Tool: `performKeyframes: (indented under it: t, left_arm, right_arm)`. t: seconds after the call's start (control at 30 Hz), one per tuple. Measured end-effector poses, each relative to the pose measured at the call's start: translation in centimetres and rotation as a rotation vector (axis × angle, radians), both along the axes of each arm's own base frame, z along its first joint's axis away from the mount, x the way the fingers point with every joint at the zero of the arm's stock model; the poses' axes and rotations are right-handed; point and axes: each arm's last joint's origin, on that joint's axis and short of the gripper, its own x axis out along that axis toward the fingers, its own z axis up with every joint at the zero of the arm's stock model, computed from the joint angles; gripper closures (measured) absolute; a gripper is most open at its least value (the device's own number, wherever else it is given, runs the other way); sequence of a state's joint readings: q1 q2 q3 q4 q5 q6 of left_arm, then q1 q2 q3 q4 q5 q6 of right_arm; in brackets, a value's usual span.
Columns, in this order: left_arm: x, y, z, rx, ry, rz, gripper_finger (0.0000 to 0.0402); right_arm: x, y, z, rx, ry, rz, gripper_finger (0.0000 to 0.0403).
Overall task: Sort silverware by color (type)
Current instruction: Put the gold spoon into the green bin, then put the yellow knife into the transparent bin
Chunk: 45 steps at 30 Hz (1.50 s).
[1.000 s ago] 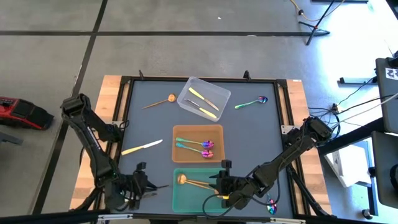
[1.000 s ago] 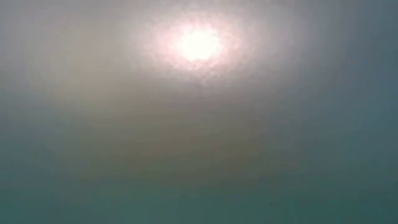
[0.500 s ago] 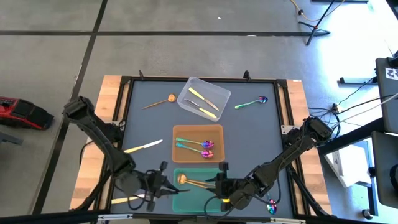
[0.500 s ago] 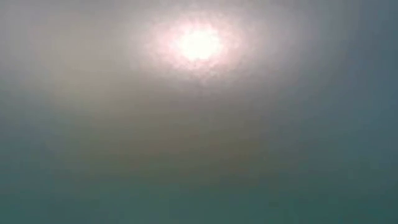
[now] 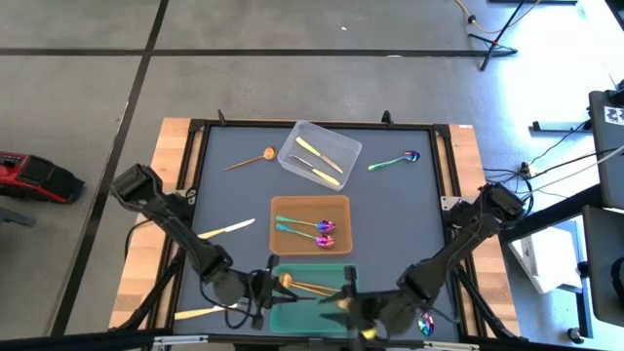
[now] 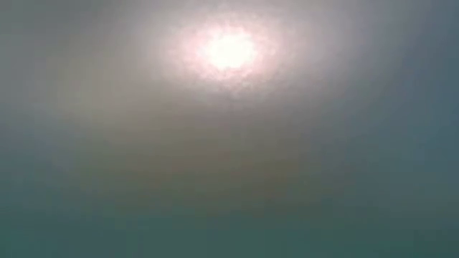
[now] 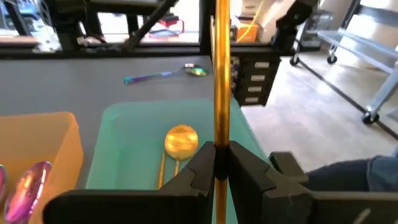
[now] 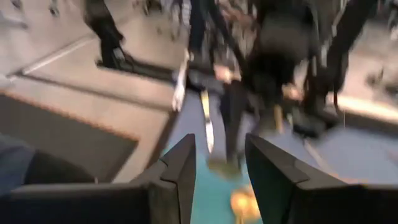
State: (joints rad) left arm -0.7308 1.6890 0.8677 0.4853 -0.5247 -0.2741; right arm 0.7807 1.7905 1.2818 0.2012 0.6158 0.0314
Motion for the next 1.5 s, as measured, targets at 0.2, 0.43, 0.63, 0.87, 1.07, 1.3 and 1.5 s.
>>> performKeyframes:
  t: [0.2,0.43,0.63,0.87,1.07,1.3,1.5]
  left_arm:
    - [1.6,0.4,-1.9,-0.022,0.021,-0.041,0.0372]
    - [2.5,0.9,-3.1,-0.025,0.046,-0.103,0.0372]
    - [2.9,1.4,-3.2,-0.030,0.055,-0.106,0.0369]
    - [3.1,1.8,-3.3,-0.029,0.080,-0.170,0.0319]
    - [2.4,2.3,-1.1,-0.062,0.094,-0.228,0.0296]
    - [-1.4,2.9,2.2,0.035,0.197,-0.105,0.0300]
    - [-5.1,4.7,3.5,0.091,0.337,0.082,0.0301]
  right_arm:
    - [-1.4,1.9,1.4,-0.033,-0.137,0.065,0.0276]
    - [-1.6,2.1,1.1,-0.061,-0.116,0.086,0.0276]
    - [-1.4,1.8,1.0,-0.067,-0.103,0.085,0.0276]
    - [-1.4,1.8,1.0,-0.060,-0.099,0.084,0.0276]
    - [-1.5,1.8,0.4,-0.094,-0.056,0.086,0.0276]
    - [-1.3,1.4,0.0,-0.127,-0.022,0.077,0.0276]
    - [0.0,-0.4,-0.7,-0.162,0.043,0.020,0.0276]
